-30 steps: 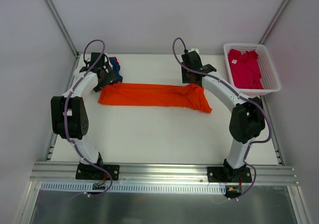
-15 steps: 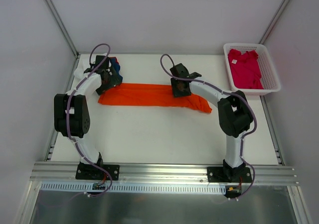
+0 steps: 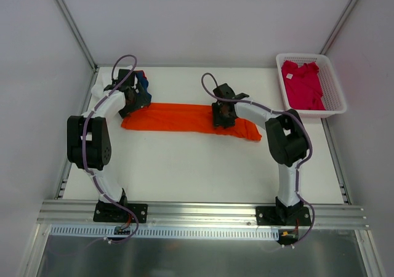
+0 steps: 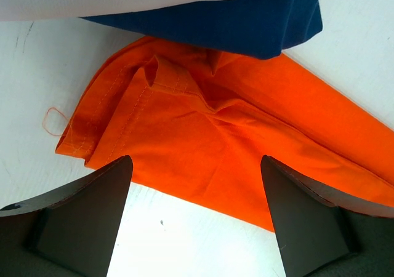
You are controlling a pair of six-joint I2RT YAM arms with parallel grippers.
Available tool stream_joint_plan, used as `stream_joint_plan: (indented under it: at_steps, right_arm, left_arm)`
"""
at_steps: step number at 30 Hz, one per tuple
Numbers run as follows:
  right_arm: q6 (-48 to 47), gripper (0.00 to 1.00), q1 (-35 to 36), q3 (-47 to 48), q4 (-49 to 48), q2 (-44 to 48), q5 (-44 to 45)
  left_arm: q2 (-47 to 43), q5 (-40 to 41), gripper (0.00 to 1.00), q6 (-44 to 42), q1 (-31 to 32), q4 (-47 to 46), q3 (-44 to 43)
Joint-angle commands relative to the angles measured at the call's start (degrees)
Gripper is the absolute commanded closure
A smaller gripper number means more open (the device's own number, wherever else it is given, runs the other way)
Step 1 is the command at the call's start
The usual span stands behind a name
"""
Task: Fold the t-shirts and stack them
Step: Fold the tshirt
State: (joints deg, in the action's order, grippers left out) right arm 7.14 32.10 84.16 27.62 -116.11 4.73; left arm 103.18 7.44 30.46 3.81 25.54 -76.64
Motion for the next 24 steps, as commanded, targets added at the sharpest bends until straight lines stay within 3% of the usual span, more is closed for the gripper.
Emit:
stream_joint_plan:
  at_steps: [1,6,24]
  right_arm:
    - [2.9,0.52,-1.8,-1.5,-1.3,0.2,-7.2]
    - [5.9,0.52,-4.9,-9.6,-6.5,5.1,-12.3]
    - [7.2,0.52,-6.2,-30.5,-9.0,22.2,-9.7]
  left_arm:
    - [-2.2,-1.1,0.14,-1.0,0.6,0.0,1.1]
    - [-3.0,-1.5,0.14,-1.0,0.6,0.0,1.6]
    - [-3.4,-2.4,0.14,-0.5,4.2,-0.1,3.3]
